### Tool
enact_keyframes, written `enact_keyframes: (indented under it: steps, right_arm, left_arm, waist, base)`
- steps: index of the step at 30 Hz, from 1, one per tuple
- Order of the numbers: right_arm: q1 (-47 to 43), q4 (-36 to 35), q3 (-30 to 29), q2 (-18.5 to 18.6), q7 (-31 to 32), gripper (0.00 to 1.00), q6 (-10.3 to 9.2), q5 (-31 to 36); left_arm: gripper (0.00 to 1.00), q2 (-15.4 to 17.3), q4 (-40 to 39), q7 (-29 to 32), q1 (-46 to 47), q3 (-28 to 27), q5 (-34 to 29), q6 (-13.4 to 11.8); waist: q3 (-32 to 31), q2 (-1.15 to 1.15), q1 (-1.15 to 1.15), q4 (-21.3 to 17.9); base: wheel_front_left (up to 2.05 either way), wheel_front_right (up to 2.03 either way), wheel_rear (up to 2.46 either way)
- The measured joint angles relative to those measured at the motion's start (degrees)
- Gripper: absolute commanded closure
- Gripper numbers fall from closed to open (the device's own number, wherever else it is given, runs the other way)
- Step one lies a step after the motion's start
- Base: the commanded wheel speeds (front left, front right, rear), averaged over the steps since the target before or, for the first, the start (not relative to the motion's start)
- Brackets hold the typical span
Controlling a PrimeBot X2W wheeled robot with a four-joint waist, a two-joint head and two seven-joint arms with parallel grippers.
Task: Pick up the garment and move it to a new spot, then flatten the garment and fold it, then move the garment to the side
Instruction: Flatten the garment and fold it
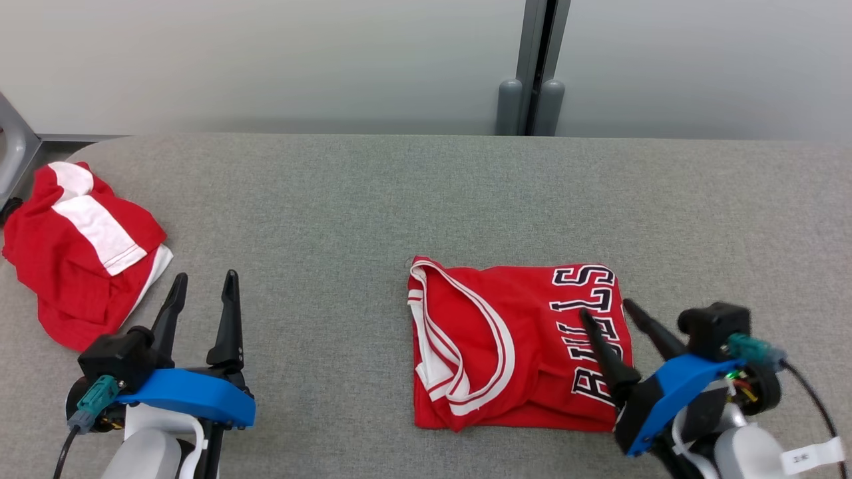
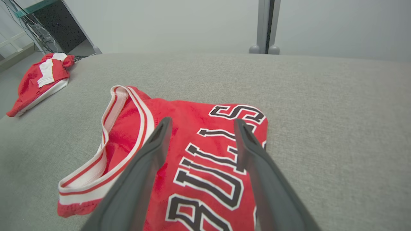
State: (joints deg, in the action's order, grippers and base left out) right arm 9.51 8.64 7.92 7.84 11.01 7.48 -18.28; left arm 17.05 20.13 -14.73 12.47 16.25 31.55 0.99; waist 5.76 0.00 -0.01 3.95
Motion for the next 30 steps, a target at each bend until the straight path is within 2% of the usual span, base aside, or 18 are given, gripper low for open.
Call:
enact_keyframes:
  steps: [6,7,8,9,10,15,18,25,30]
  right_arm:
    - [-1.5,2.7,5.7,-3.3,-0.7,0.0,0.01,3.8]
    - [-1.3,3.6,6.8,-3.5,-1.1,0.06,0.01,4.5]
    - [-1.0,4.6,8.0,-3.8,-1.1,0.27,0.01,4.8]
    - [-0.3,5.7,9.2,-4.1,-0.9,0.72,0.01,5.2]
    - [0.5,6.9,10.5,-4.2,-0.7,1.0,0.01,5.6]
    - [5.7,13.5,17.2,-4.8,1.7,1.0,0.01,6.8]
    - [8.8,17.0,22.2,-4.8,3.2,1.0,0.0,4.9]
    - [15.5,21.3,32.9,-5.0,3.4,1.0,0.01,-4.8]
    - [19.3,20.8,35.0,-5.0,-1.6,1.0,0.01,-13.7]
  left_arm:
    - [0.0,0.4,-0.1,0.0,0.0,0.0,0.2,0.0]
    - [0.0,0.4,-0.1,0.0,0.0,0.0,0.2,0.0]
    - [0.0,0.4,-0.2,0.0,0.1,0.1,0.2,0.0]
    - [0.0,0.4,-0.3,0.1,0.3,0.2,0.2,0.0]
    - [0.0,0.4,-0.4,0.1,0.4,0.5,0.2,-0.1]
    - [0.0,0.1,-0.9,0.5,0.9,1.1,0.2,-0.2]
    - [0.0,-0.2,-0.8,0.6,1.5,1.5,0.2,-0.1]
    - [0.0,-0.6,0.5,0.7,2.9,2.1,0.2,0.6]
    - [0.0,-0.7,1.3,0.5,3.0,2.0,0.2,0.6]
  waist:
    - [0.9,0.0,0.0,0.0]
    - [1.0,0.0,0.0,0.1]
    - [1.2,0.0,0.0,0.1]
    - [1.3,0.0,0.0,0.2]
    - [1.5,0.0,0.0,0.3]
    - [2.2,0.0,0.01,1.1]
    - [2.6,0.0,0.01,1.8]
    - [3.5,0.0,0.01,4.0]
    - [3.8,0.0,0.01,4.7]
  base:
    - [0.0,0.0,0.0]
    - [0.0,0.0,0.0]
    - [0.0,0.0,0.0]
    - [0.0,0.0,0.0]
    - [0.0,0.0,0.0]
    - [0.0,0.0,0.0]
    - [0.0,0.0,0.0]
    - [0.0,0.0,0.0]
    - [0.0,0.0,0.0]
